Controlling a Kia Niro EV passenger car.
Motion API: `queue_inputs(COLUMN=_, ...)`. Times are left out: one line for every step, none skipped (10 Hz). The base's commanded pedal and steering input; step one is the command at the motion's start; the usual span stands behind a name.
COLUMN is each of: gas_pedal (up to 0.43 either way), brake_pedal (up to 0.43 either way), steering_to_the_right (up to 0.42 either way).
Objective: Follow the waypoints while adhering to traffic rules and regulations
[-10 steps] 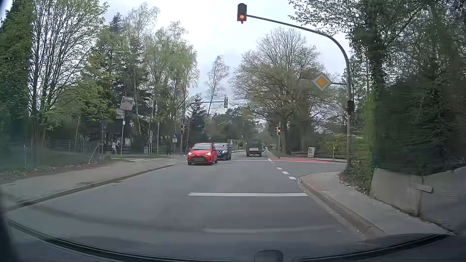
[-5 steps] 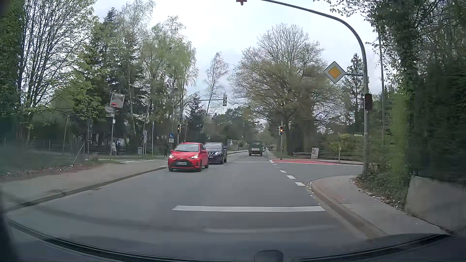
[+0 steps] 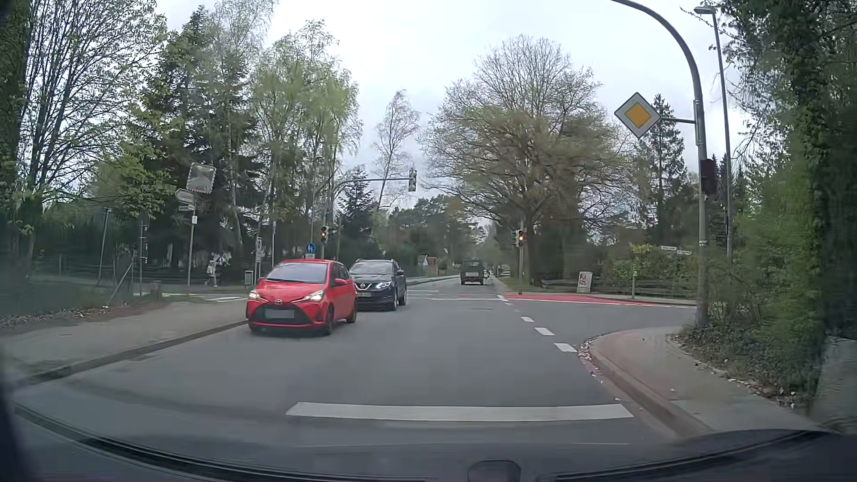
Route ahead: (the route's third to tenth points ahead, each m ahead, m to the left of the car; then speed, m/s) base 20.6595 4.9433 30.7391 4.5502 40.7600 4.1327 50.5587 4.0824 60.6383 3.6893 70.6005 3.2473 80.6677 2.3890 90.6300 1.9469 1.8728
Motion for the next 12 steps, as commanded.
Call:
queue_inputs(gas_pedal=0.0, brake_pedal=0.134, steering_to_the_right=0.001)
queue_inputs(gas_pedal=0.0, brake_pedal=0.122, steering_to_the_right=0.001)
queue_inputs(gas_pedal=0.0, brake_pedal=0.098, steering_to_the_right=0.001)
queue_inputs(gas_pedal=0.0, brake_pedal=0.098, steering_to_the_right=0.002)
queue_inputs(gas_pedal=0.0, brake_pedal=0.098, steering_to_the_right=0.002)
queue_inputs(gas_pedal=0.0, brake_pedal=0.079, steering_to_the_right=0.003)
queue_inputs(gas_pedal=0.0, brake_pedal=0.024, steering_to_the_right=0.003)
queue_inputs(gas_pedal=0.0, brake_pedal=0.024, steering_to_the_right=0.003)
queue_inputs(gas_pedal=0.0, brake_pedal=0.018, steering_to_the_right=0.003)
queue_inputs(gas_pedal=0.0, brake_pedal=0.006, steering_to_the_right=0.003)
queue_inputs(gas_pedal=0.0, brake_pedal=0.006, steering_to_the_right=0.003)
queue_inputs(gas_pedal=0.0, brake_pedal=0.006, steering_to_the_right=0.003)
